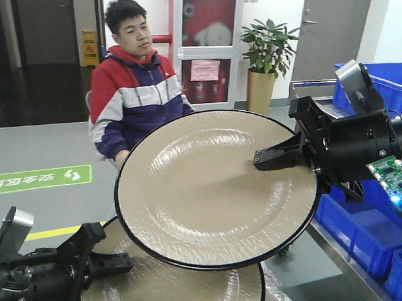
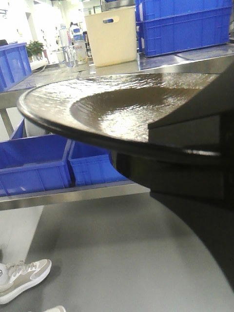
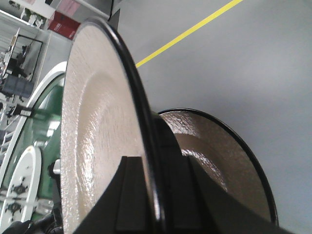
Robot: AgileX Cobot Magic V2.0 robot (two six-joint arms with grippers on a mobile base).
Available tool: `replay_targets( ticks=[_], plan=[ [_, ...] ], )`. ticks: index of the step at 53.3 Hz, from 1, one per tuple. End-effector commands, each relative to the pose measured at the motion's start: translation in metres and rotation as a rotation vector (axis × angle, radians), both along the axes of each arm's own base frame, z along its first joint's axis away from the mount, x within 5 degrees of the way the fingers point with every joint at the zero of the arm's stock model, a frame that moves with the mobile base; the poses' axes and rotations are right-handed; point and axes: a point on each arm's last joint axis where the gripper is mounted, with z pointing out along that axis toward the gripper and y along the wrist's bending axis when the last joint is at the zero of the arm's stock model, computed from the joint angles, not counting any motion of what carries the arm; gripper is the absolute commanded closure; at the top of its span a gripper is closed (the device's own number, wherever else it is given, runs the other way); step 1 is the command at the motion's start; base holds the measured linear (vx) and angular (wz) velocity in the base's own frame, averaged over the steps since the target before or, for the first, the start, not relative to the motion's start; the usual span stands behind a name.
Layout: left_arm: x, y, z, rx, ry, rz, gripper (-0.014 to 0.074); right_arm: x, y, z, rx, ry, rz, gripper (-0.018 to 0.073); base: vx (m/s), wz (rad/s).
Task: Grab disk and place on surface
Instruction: 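Hold both plates while driving up to the metal table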
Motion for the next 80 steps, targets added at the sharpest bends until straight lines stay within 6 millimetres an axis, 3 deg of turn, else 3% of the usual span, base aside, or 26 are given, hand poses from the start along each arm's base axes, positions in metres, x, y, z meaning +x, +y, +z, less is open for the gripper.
replay_targets(
  ticks=[1, 80],
  plan=[
    [-0.0037, -0.0032, 0.0232, -0.103, -0.037, -0.012, 0.0595, -0.0101, 0.0005, 0.0341, 0.132, -0.094, -0.037, 0.0567, 0.42, -0.22],
    [-0.0032, -0.0026, 0.0230, -0.100, -0.037, -0.005, 0.0595, -0.0101, 0.0005, 0.0341, 0.132, -0.094, -0.037, 0.0567, 0.34, -0.58]
  ],
)
